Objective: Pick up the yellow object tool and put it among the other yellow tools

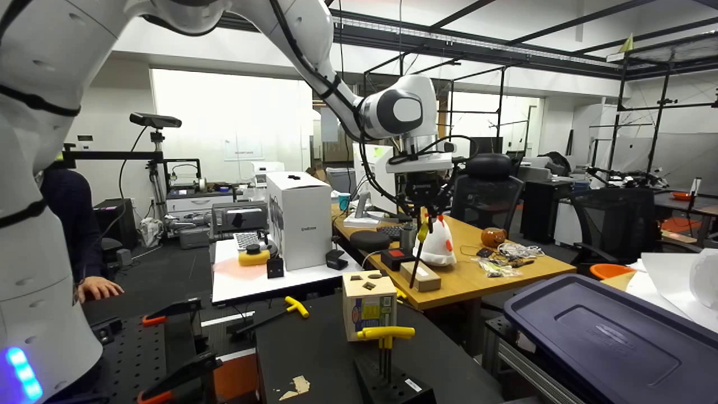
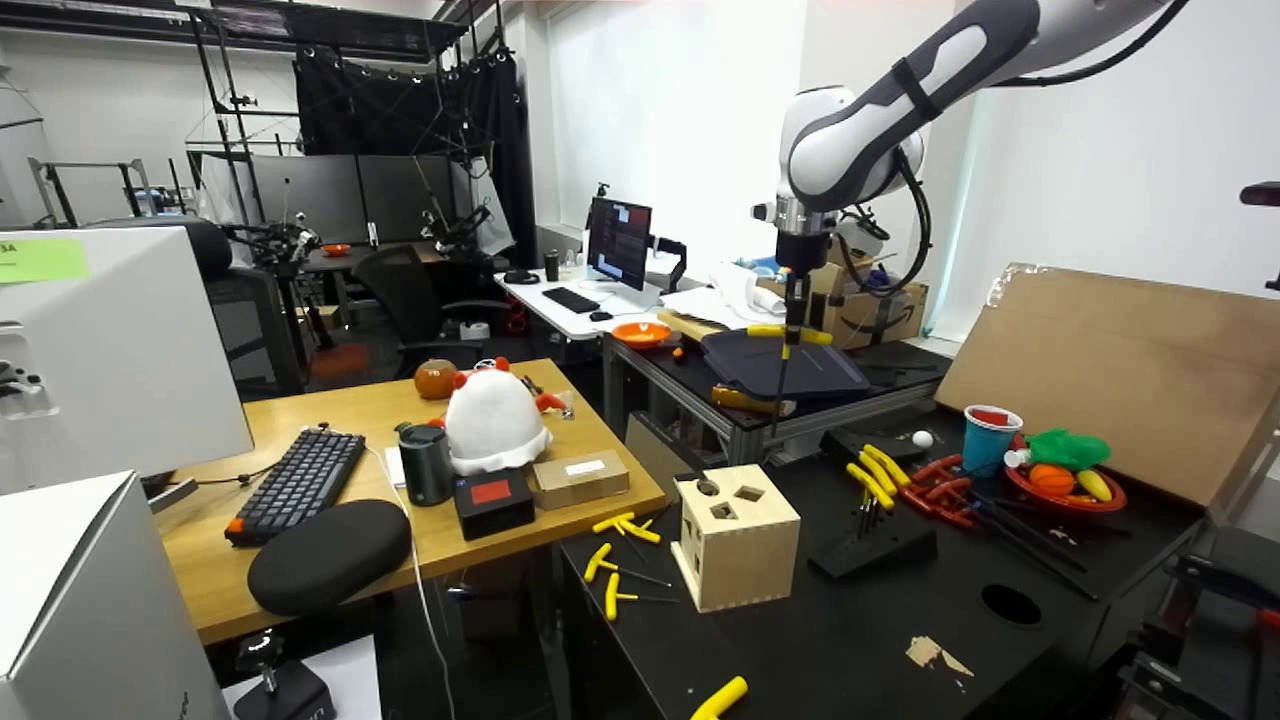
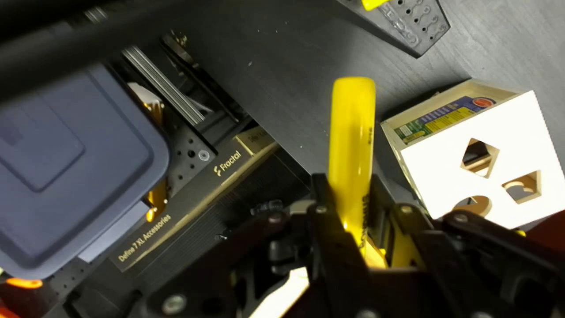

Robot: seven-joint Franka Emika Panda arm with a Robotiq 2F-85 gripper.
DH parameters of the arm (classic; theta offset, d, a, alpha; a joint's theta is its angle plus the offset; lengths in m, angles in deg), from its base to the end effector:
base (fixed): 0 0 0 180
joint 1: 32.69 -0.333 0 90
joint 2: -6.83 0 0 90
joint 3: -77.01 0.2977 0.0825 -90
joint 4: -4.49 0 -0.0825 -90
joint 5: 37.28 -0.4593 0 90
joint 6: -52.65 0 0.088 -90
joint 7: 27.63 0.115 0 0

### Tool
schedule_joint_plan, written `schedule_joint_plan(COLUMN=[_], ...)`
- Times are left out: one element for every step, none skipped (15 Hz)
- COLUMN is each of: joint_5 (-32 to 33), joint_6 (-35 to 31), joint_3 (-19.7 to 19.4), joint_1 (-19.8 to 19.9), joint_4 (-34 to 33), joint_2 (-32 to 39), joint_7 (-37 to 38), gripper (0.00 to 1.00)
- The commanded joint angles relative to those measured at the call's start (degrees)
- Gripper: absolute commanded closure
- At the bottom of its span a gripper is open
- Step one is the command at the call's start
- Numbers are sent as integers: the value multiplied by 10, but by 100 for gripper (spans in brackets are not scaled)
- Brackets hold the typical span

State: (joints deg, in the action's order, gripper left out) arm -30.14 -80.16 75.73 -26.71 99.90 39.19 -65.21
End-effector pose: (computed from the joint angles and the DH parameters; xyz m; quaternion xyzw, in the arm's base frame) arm 0.7344 -0.0954 0.2177 0.9510 0.3014 0.0201 0.0660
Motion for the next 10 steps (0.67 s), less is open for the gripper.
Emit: schedule_joint_plan(joint_5=[41,49,63,72,83,93,102,110,114,120], joint_6=[-10,-9,-10,-10,-9,-8,-6,-7,-9,-10], joint_3=[-21,-24,-30,-34,-39,-42,-46,-48,-51,-54], joint_1=[-6,-6,-7,-7,-9,-10,-11,-11,-11,-11], joint_4=[48,51,56,60,63,67,69,72,78,81], joint_2=[-44,-47,-50,-52,-54,-55,-53,-54,-54,-54], joint_7=[77,93,116,134,153,166,182,194,206,219], gripper=[94,94,94,94,94,94,94,94,94,94])
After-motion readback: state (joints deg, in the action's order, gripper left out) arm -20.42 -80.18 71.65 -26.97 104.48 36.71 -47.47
